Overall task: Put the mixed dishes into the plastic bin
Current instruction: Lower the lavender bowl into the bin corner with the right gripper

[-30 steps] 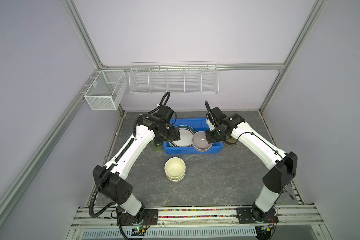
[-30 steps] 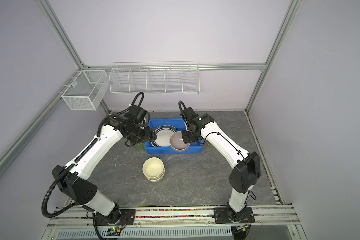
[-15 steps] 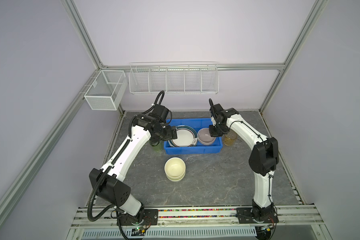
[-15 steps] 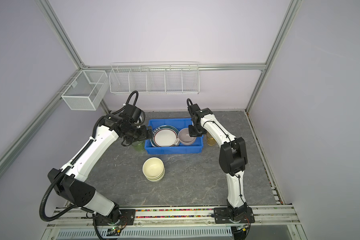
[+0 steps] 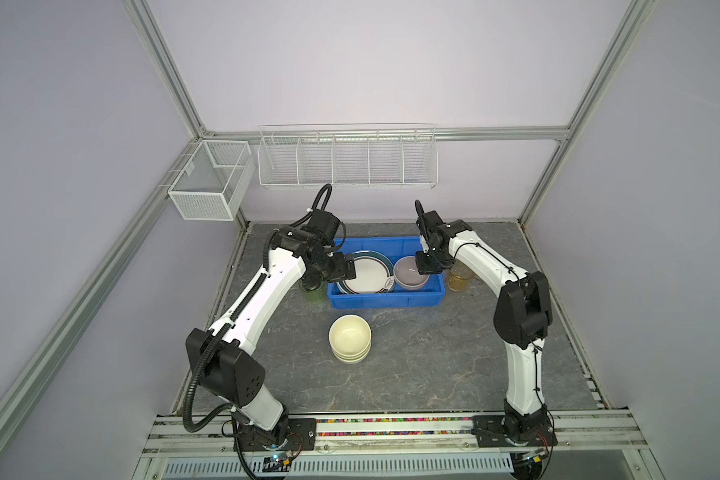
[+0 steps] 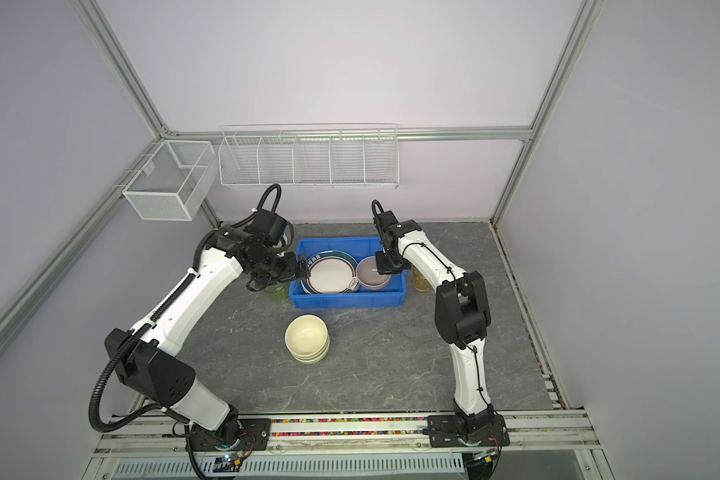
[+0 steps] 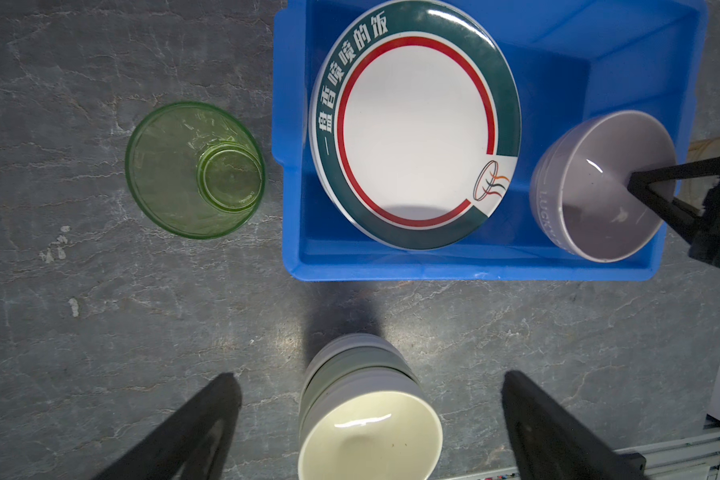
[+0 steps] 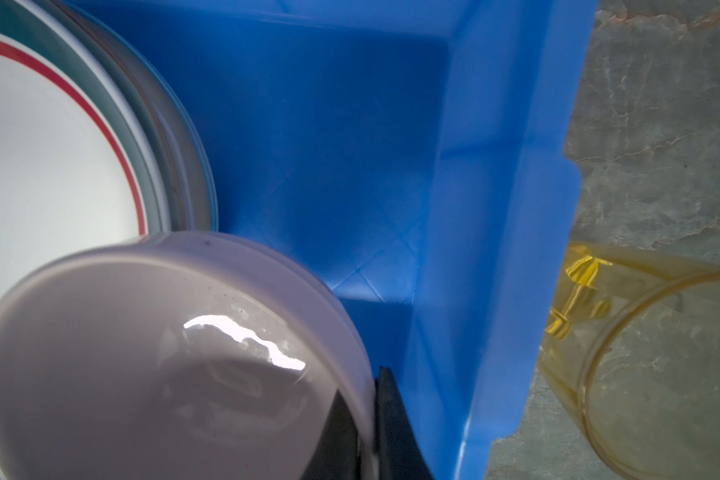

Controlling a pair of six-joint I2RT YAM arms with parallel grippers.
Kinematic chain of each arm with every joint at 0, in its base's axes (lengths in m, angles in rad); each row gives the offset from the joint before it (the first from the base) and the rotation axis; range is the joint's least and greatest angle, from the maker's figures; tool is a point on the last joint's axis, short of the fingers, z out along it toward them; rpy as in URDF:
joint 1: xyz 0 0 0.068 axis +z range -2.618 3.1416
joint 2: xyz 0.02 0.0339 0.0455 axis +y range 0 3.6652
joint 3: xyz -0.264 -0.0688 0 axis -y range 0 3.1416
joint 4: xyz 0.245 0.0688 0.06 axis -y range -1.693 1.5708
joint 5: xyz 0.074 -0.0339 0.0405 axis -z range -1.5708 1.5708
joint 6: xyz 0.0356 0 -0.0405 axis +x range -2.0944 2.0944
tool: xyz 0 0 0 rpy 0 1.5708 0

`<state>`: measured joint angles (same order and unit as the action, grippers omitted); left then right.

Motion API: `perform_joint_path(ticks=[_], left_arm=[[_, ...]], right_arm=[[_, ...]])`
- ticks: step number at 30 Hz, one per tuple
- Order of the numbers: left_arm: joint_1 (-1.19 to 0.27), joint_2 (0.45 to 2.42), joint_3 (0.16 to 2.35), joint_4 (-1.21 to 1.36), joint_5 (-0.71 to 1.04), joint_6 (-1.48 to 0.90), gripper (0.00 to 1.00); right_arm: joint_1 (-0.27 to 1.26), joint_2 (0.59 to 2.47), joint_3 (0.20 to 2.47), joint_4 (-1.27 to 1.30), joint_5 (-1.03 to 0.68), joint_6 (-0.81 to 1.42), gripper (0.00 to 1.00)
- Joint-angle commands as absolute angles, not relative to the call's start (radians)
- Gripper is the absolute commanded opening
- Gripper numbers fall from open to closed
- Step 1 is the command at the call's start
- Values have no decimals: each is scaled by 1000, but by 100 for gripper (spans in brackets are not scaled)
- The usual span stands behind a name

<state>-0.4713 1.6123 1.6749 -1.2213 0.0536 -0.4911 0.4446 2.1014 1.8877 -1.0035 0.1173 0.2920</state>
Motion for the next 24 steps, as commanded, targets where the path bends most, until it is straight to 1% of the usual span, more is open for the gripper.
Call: perform_joint_path(ticks=[1,18,22,24], left_arm=[[-465,1615,1664,-1243,61,-477,98],[-465,1612,1627,-1229,71,-473,99],[-465,1613,1616,-1225,75,-473,99],[-465,1613,1614,-1223,77,-473,99]], right_arm=[[441,2118,1869,-965,130,305,6],[441,2144,1805,-899,155,328,6],[441,2144,1793,-891,166,337,8],[440,2144,1789,-888,168,339,11]])
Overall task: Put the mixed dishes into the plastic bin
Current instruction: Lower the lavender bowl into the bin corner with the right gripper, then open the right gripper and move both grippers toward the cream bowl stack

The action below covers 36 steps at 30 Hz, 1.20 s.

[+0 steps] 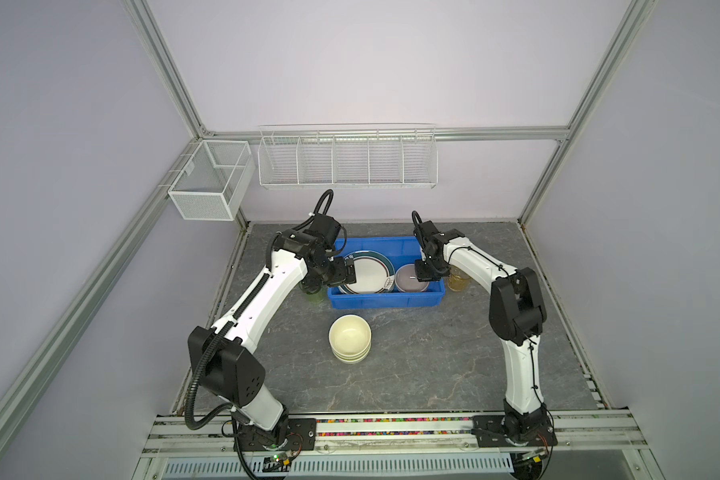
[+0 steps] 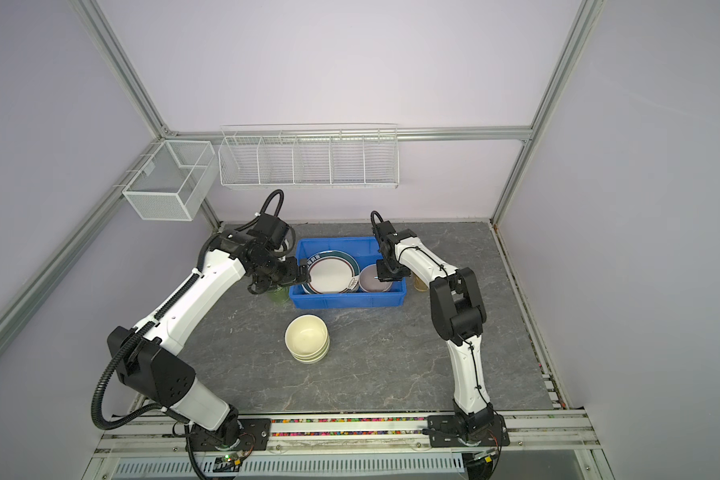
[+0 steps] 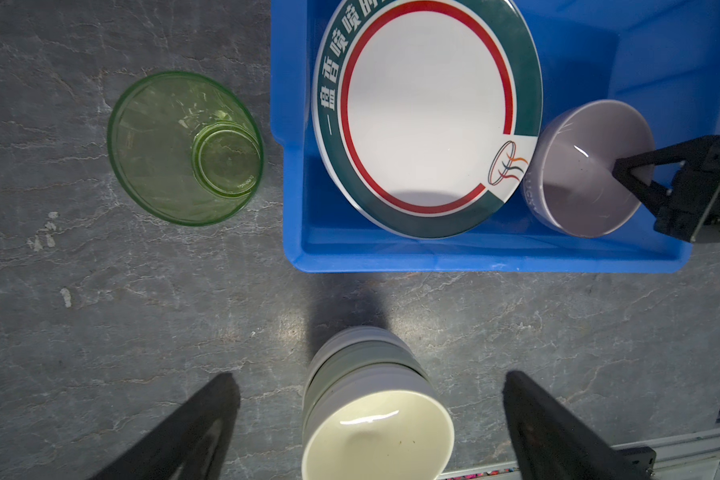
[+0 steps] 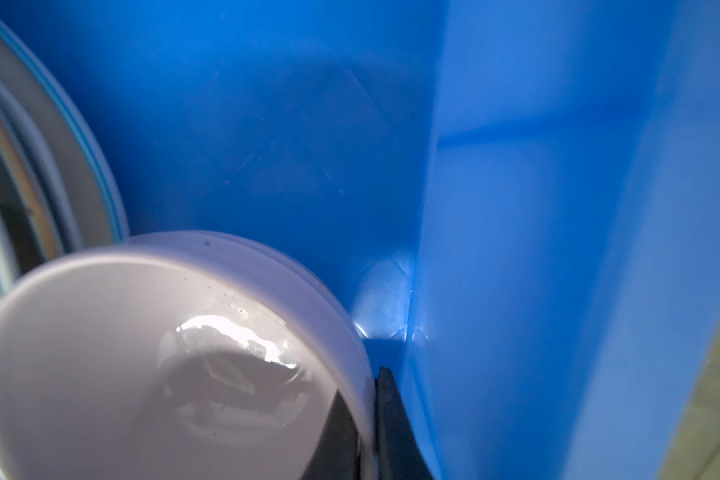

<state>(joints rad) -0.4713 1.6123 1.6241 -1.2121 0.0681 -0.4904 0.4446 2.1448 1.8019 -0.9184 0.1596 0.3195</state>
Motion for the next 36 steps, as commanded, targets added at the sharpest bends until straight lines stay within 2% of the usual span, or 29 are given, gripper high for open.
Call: perform_joint_path(ticks=[1,22,36], left_arm=[[-465,1612,1613,-1223,78,-473,99],[-466,1609,1601,-1216,89,-475,100],[-465,1581,1606,-1234,87,-479,100]], right_arm=[[440,2144,1788,-890,171,341,11],[435,2093,1770,-890,200,351,20],[438,1961,1753,-902,213,348,20]])
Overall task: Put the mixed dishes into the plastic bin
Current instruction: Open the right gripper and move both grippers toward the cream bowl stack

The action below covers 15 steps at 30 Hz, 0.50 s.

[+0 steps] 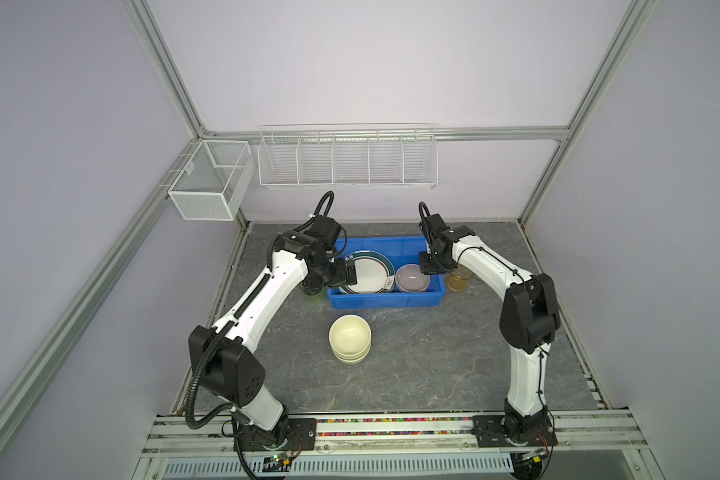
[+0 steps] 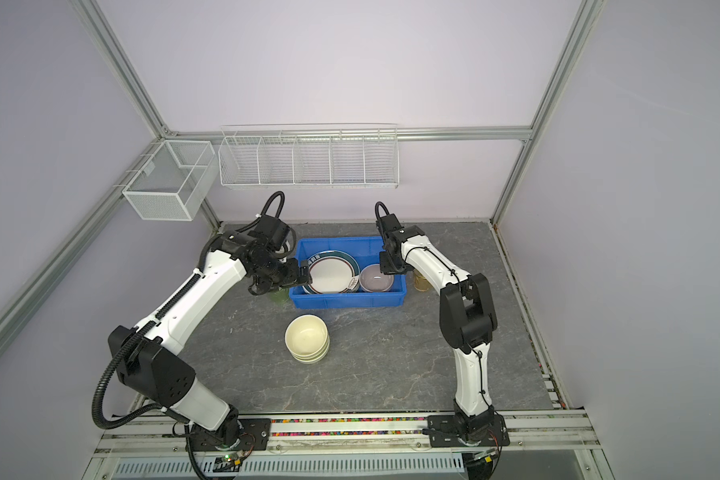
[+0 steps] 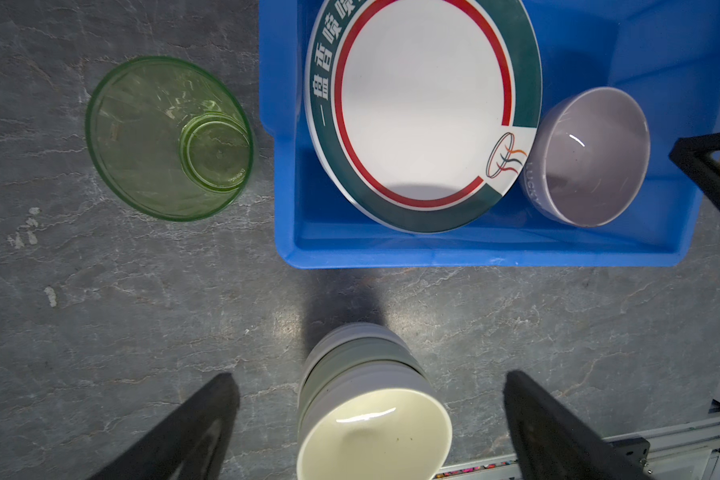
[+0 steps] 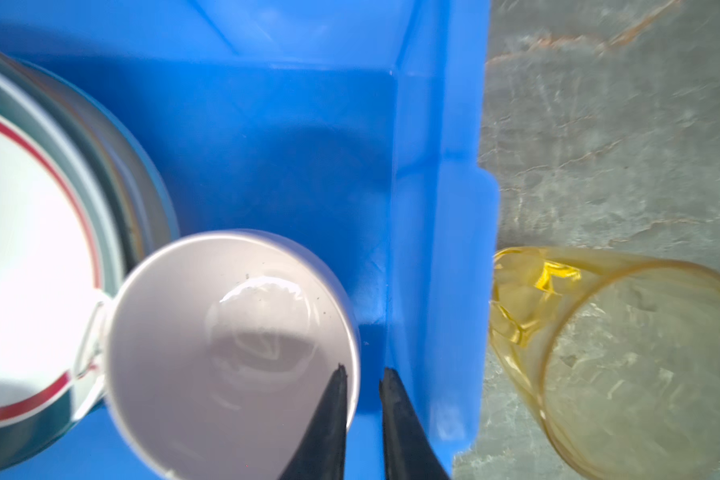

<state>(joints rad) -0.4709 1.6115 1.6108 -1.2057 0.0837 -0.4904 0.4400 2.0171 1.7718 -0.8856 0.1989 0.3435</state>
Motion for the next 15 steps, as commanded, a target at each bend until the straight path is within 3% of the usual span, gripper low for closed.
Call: perform_joint_path(ticks=[1,15], left_arm=[[-465,1577,1605,-1238,87,-480,100],[-465,1365,1390,-1345,85,-458,100]], right_arm=[[440,1946,1748,-902,211,347,21],[608,1652,1522,-871,62,367,28]])
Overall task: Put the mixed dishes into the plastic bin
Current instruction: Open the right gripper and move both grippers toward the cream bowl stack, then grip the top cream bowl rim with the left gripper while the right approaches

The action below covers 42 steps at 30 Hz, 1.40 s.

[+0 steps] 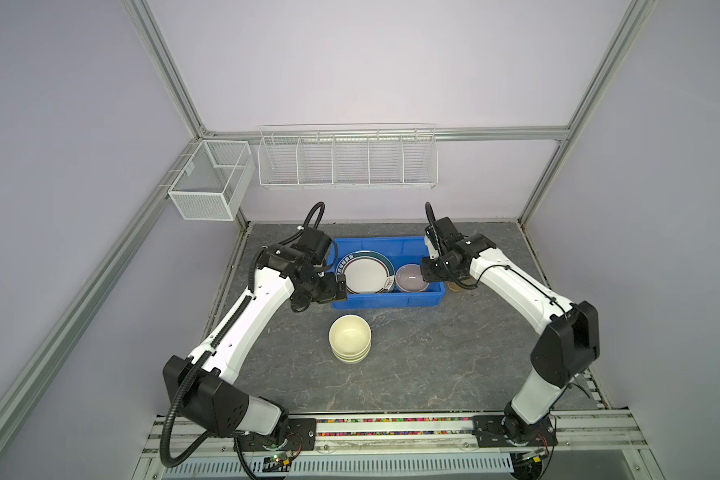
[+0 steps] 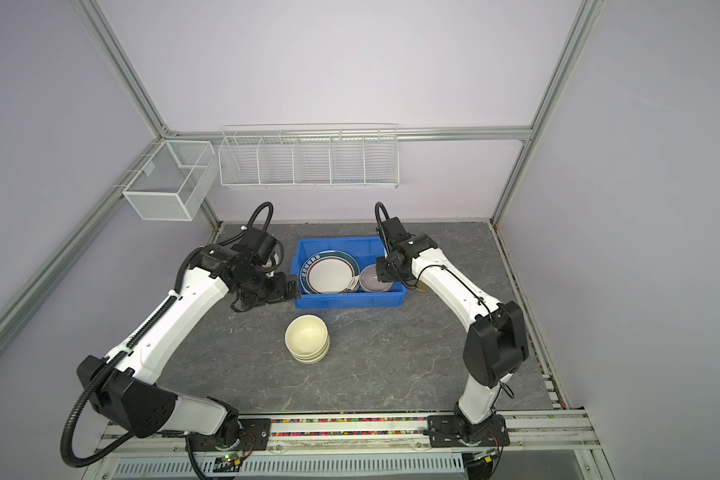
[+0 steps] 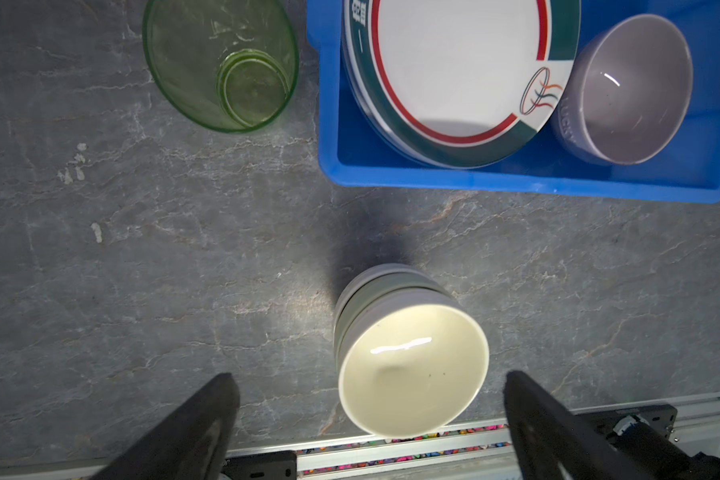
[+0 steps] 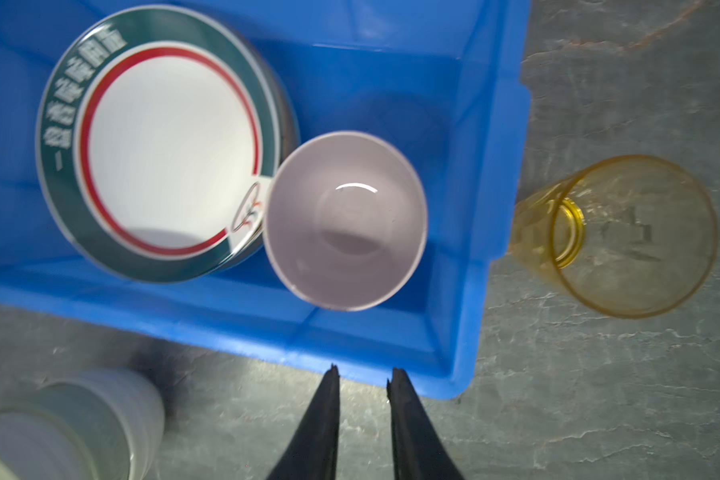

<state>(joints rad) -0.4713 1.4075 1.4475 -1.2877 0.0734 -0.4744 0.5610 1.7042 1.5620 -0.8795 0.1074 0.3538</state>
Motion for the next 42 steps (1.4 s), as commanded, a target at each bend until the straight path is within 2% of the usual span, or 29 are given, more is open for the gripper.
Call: perform_joint_path(ticks=[1,3,4,5,7,8,15,24,42], left_arm=[[-465,1347,1363,-1335,93,-460,100],[-468,1319,1315,-1323,103,-471,100],[-471,1310,1300,-1320,108,-477,99],[-475,1299,1287,-1313,110,-484,98],[-485,1278,1268,-1297,118,-501,96],[-493,1273,1262,-1286,126,-509,95],[-585,1290,1252,-1268,101,-560,88],[-588,1256,1132,-1220,97,-592,70],[-591,1257,1022,-1082,119,-633,44]], right_arm=[[626,1636,1507,-864,49,368,29],[663,1601,1477,-850,30,380,35],[678,1588,1464,-845,22,386,43],[693,1574,1451,-842,17,393,55],[721,1553,1431,-839,5,407,69],[735,1541,1418,-834,2,415,89],[779,1461,1312,-791,0,465,88],[778,1391,1217,-760,12,479,88],[759,1407,1208,-737,-4,445,88]])
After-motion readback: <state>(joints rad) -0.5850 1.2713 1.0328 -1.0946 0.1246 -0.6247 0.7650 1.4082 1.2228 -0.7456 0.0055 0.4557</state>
